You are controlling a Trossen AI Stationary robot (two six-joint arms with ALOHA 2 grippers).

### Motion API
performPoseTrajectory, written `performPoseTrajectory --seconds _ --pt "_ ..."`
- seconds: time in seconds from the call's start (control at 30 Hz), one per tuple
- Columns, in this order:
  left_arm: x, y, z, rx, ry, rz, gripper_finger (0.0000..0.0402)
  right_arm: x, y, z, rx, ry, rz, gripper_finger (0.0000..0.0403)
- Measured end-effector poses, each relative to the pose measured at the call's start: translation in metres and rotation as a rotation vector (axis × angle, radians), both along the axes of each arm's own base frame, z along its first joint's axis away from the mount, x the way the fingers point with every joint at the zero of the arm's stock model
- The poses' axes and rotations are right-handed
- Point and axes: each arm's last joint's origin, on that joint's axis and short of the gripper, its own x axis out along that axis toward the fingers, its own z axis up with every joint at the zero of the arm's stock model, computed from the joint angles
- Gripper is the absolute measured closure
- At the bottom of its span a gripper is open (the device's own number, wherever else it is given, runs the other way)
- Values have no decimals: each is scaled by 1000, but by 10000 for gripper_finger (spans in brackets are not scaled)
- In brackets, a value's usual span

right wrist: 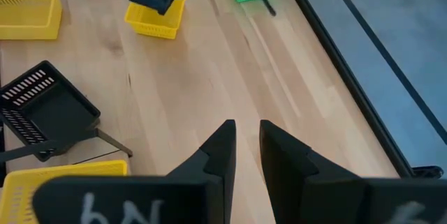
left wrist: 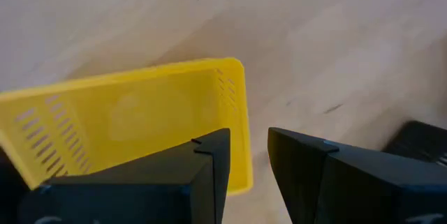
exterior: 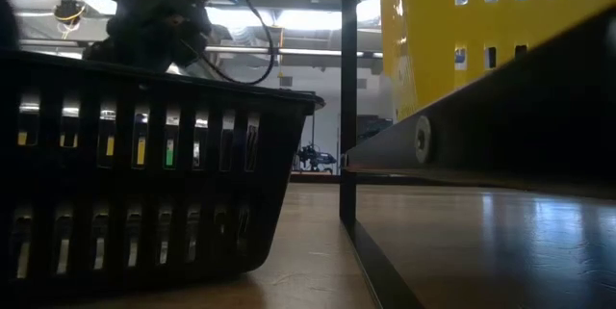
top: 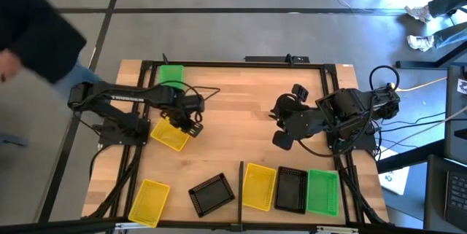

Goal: Stack baskets on shelf by color
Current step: Stack the top yellow bin on top of the yellow bin on the shelf

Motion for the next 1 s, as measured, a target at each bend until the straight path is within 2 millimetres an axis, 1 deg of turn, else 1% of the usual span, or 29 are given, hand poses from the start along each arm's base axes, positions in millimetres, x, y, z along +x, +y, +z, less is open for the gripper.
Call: performPoseTrajectory --seconds 0.2,0.53,1.0 --pt "8 -8 -15 -11 56 -37 312 0 0 0 1 0 0 338" --pt "23 -17 -39 13 128 -80 312 0 1 0 17 5 7 338" --pt "34 -17 -62 117 206 -83 312 1 1 0 29 -7 10 338"
